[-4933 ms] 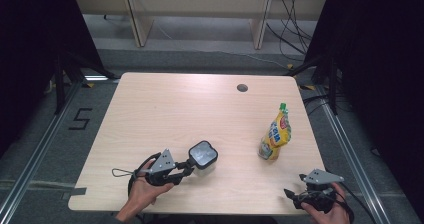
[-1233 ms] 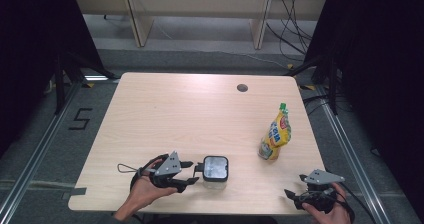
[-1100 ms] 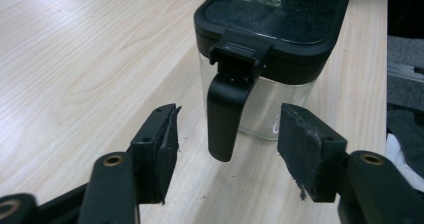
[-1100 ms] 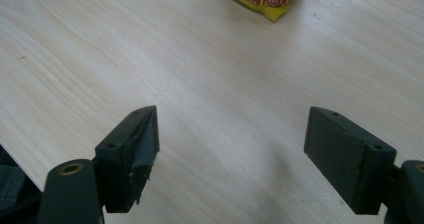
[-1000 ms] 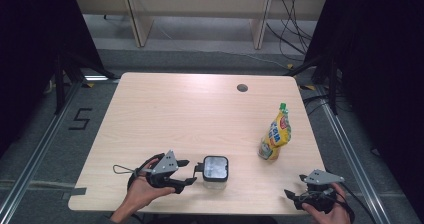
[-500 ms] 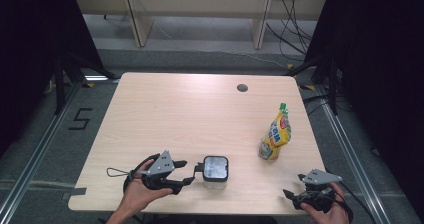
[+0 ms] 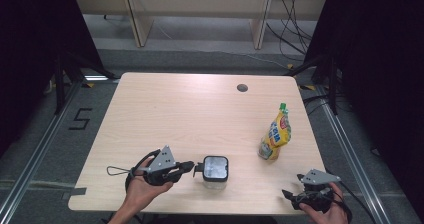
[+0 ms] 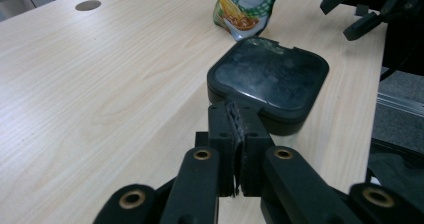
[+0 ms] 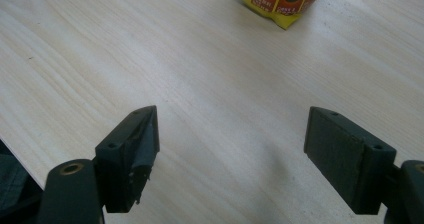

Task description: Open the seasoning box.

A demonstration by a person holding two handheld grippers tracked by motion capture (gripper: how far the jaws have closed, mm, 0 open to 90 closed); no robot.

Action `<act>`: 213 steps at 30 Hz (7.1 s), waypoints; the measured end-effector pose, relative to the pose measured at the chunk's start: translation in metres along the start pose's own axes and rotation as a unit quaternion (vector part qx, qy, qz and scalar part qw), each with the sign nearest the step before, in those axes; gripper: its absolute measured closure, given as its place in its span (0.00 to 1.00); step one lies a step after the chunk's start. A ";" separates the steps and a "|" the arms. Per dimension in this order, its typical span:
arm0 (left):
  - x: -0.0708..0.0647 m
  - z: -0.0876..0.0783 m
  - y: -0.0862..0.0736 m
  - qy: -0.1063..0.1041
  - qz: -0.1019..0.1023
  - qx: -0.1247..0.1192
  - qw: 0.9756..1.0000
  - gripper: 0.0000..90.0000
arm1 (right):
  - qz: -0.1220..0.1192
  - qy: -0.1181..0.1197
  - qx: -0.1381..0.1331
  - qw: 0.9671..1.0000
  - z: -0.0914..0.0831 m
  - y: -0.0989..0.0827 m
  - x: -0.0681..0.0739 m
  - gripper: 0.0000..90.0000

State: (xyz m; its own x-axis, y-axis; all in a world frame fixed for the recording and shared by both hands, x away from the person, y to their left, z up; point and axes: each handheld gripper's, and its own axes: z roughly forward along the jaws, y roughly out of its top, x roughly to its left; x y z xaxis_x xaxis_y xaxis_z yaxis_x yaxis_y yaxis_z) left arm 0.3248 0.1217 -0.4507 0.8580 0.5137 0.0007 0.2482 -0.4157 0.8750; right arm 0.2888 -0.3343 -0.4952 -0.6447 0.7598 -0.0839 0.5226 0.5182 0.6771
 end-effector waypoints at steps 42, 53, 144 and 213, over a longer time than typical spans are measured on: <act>0.001 0.017 0.006 0.000 -0.011 -0.006 1.000 0.99 | 0.007 -0.003 0.001 1.000 -0.001 0.000 0.002 0.26; 0.002 0.018 0.004 -0.003 -0.025 -0.016 1.000 0.99 | -0.021 0.019 -0.037 0.999 -0.007 0.007 0.010 0.48; 0.006 0.018 -0.003 -0.008 -0.055 -0.037 0.998 0.92 | -0.132 0.162 -0.156 0.965 0.042 0.117 0.090 0.98; 0.017 0.035 -0.038 -0.066 0.040 -0.006 0.997 0.79 | -0.169 0.201 -0.176 0.949 0.062 0.183 0.139 0.95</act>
State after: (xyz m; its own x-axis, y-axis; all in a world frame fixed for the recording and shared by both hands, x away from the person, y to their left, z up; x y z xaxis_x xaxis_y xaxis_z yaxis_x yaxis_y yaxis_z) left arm 0.3456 0.1196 -0.5006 0.9265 0.3761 0.0076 0.1721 -0.4417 0.8805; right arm 0.3292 -0.1092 -0.4284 -0.9398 0.3257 -0.1031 0.0742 0.4890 0.8692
